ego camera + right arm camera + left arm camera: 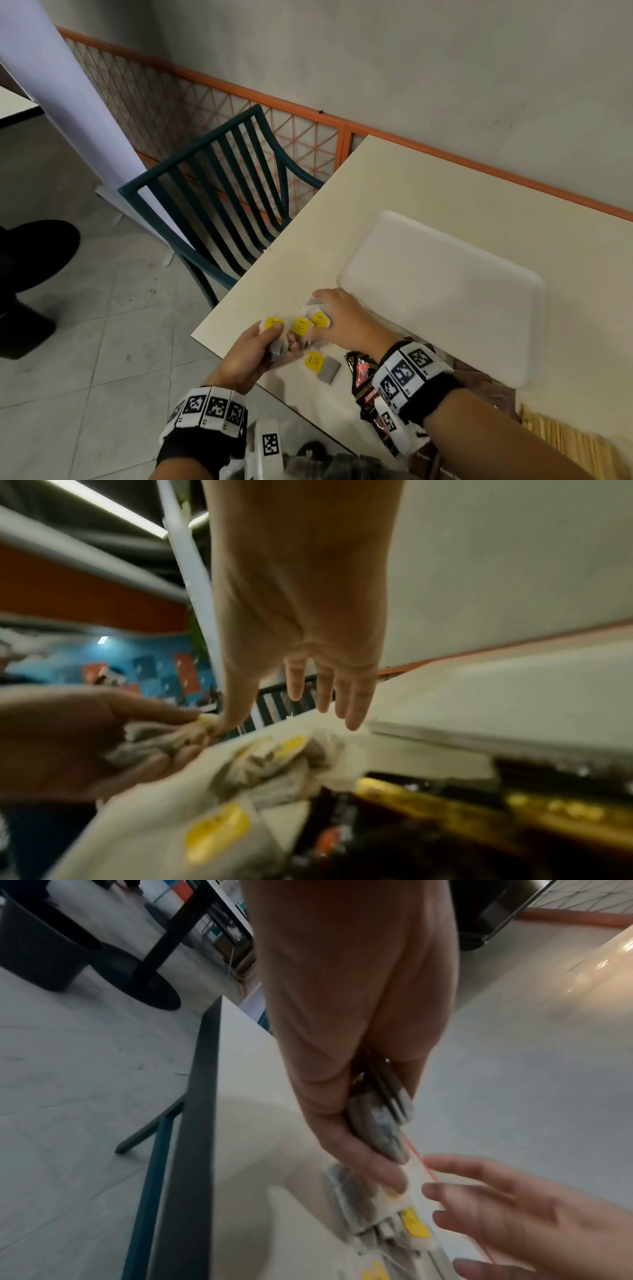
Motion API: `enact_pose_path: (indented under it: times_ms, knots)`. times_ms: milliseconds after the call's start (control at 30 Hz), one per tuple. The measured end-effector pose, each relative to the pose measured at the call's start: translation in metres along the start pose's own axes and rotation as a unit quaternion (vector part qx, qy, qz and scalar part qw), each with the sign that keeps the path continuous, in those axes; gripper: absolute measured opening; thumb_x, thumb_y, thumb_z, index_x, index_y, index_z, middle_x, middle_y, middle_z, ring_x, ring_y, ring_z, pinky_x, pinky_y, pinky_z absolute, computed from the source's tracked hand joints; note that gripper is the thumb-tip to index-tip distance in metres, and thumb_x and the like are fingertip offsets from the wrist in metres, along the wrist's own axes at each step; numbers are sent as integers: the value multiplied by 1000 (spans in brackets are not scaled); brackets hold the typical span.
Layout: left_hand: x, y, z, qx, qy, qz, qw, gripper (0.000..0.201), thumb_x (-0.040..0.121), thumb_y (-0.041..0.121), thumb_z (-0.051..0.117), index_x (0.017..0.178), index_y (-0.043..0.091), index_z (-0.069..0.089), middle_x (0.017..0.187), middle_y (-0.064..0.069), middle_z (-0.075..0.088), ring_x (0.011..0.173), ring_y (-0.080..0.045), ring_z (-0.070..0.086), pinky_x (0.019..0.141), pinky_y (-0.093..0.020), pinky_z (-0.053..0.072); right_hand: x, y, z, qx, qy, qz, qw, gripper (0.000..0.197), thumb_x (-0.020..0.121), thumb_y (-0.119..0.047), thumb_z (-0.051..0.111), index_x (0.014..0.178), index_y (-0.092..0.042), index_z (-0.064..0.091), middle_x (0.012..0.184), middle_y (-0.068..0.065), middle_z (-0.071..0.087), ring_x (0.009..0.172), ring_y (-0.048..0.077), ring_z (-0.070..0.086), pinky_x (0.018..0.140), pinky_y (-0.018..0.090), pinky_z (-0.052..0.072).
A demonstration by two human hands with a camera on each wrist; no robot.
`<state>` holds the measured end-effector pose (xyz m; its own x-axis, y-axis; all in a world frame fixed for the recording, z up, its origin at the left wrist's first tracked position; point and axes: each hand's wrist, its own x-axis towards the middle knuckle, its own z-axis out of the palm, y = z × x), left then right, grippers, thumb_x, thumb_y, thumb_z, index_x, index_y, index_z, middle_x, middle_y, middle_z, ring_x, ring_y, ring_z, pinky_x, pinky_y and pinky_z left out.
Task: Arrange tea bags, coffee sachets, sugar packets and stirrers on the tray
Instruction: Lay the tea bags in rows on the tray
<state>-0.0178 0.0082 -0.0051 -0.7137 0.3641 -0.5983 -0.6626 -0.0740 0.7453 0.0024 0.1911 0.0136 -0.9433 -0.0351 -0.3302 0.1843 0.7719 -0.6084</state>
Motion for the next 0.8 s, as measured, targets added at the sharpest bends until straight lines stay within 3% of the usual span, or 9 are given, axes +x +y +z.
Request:
enact_pose_path:
  times_ms: [100,200,267,333,467,600,733,800]
  knots:
    - [-1,-4,-7,3,45,-5,999,16,95,13,49,103,1,57,85,-15,65,74,-23,66,64,-32,60,5,5,7,-167,-114,-32,979,111,65,-36,81,146,-34,5,157,6,-4,144,31,-6,117,47,15]
    - [-3,-3,-9,7,49,-3,999,18,95,12,48,107,0,55,93,-18,64,81,-27,66,74,-38,59,17,4,10,-203,-149,-38,967,121,60,-33,85,144,-42,-1,156,5,-17,141,35,-20,115,52,9]
    - [-5,-1,-10,12,55,2,998,14,95,11,47,102,1,55,87,-16,64,73,-22,68,78,-40,57,22,2,12,-229,-164,-43,959,116,59,-35,84,144,-42,5,156,7,-9,142,35,-12,114,52,16]
    - [-6,0,-11,16,63,7,998,12,96,10,47,97,2,55,82,-14,62,64,-17,68,80,-41,55,23,-1,14,-263,-168,-65,948,100,63,-35,81,143,-37,22,154,9,7,141,32,6,111,48,24]
    - [-4,-1,-14,21,77,0,997,11,96,12,46,95,6,55,91,-16,63,80,-23,63,82,-40,53,18,-3,18,-234,-134,-107,957,58,72,-24,75,125,-25,52,133,10,39,122,30,35,95,42,41]
    - [-1,-1,-13,34,75,3,997,13,96,13,46,96,5,56,91,-15,64,81,-24,62,80,-38,53,10,0,17,-172,-106,-89,975,38,80,-24,68,116,-19,58,114,11,48,104,28,51,72,30,37]
    - [3,0,-8,48,73,5,996,15,97,14,45,102,5,56,91,-13,64,79,-23,59,81,-37,51,5,4,10,-77,-57,-43,994,27,86,-23,59,113,-18,61,110,9,52,100,26,54,80,31,44]
    - [5,0,-3,50,67,-1,997,16,97,13,44,102,5,56,89,-13,62,78,-22,58,82,-37,51,2,5,4,-41,-21,-29,999,29,86,-23,61,114,-17,62,109,7,55,100,21,54,78,26,41]
